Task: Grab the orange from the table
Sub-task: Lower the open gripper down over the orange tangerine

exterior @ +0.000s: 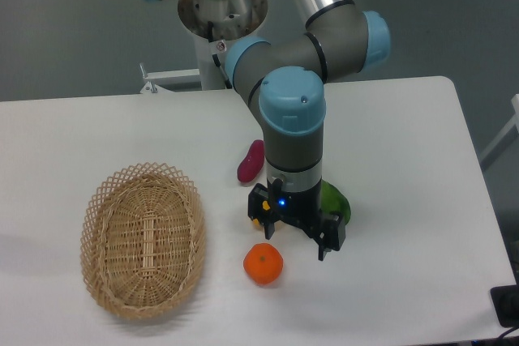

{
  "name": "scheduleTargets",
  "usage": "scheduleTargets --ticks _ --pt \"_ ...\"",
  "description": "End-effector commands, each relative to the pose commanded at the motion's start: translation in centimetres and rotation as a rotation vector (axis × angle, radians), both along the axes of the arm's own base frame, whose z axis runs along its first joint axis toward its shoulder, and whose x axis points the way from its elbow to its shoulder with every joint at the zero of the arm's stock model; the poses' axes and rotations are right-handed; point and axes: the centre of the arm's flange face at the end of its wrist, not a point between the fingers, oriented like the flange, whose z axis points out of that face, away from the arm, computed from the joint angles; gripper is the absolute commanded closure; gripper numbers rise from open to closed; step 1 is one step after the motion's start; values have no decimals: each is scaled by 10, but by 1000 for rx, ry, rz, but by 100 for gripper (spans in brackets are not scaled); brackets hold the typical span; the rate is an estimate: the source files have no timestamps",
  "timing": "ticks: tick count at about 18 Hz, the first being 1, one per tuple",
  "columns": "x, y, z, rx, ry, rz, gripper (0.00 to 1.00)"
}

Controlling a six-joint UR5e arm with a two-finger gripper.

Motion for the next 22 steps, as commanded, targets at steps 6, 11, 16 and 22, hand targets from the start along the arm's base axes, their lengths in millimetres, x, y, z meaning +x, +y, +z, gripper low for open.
scheduleTargets --ticks 6,11,16,22 --pt "1 0 -15 -7 -32 63 0" --pt "-1 5 -55 -45 -83 112 0" --pt "3 6 -98 -93 -142 152 0" --pt "16 18 -128 -104 -200 244 0"
